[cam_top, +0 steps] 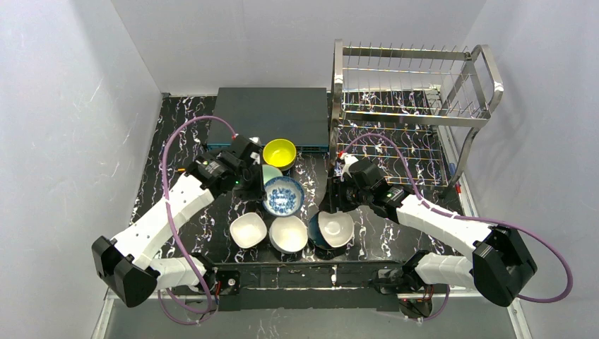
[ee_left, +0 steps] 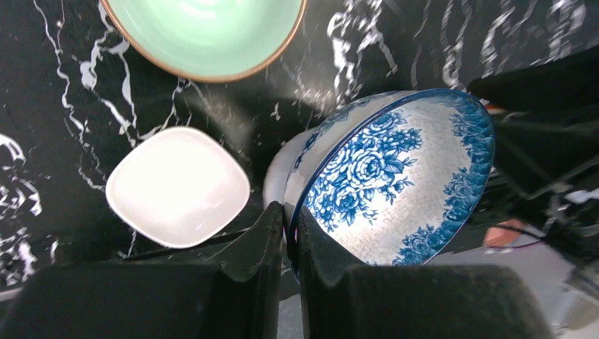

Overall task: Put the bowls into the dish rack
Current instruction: Place the bowl at the center of the board.

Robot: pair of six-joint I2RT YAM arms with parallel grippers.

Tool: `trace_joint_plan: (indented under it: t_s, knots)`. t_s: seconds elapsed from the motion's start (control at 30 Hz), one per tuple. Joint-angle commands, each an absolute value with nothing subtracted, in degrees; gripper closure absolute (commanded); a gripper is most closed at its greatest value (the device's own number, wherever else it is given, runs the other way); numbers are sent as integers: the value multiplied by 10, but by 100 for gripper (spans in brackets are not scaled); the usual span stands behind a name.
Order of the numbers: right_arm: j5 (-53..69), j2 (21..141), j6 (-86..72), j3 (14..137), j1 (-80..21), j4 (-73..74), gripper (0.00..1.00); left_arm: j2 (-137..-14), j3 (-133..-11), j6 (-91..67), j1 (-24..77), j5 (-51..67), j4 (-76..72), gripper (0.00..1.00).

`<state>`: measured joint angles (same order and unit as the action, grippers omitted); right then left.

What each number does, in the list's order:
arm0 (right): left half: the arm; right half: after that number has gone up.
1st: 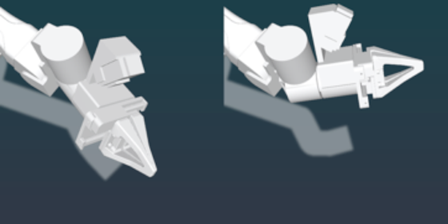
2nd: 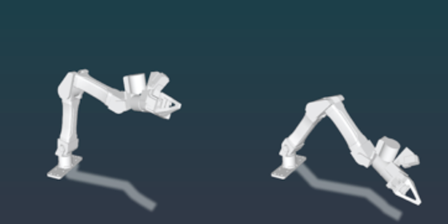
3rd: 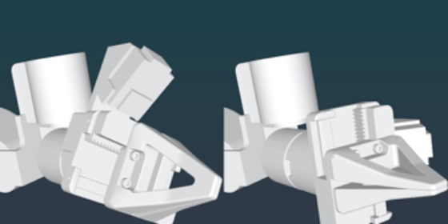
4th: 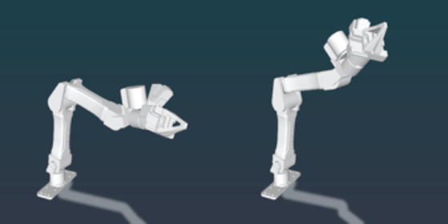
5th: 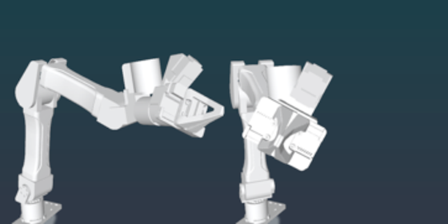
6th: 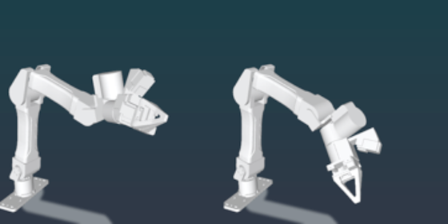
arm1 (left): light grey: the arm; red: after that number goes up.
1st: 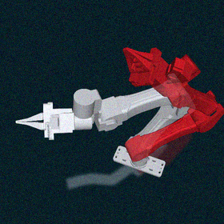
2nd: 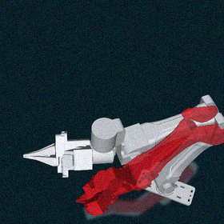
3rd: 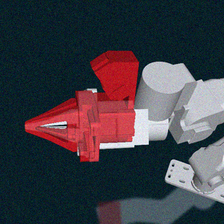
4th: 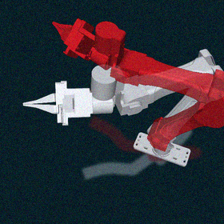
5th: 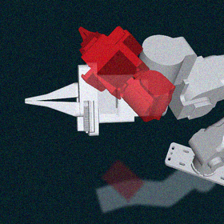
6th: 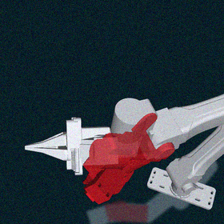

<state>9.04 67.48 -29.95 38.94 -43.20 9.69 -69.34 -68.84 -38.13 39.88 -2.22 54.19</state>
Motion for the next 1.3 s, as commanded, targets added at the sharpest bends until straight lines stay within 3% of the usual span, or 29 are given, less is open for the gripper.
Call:
trace_joint_plan:
  t_s: [0.0,0.5,0.6,1.0,1.27]
  knots:
    - [91,678,-297,414,-434,85,38,-661,-693,-376,333,62,484,100]
    - [91,679,-297,415,-434,91,38,-770,-688,-339,196,55,456,97]
    - [85,673,-295,415,-433,99,38,-789,-688,-331,190,42,449,88]
    - [53,644,-298,415,-426,145,37,-774,-705,-292,188,22,476,36]
    - [72,610,-298,404,-390,207,35,-724,-699,-324,273,70,481,24]
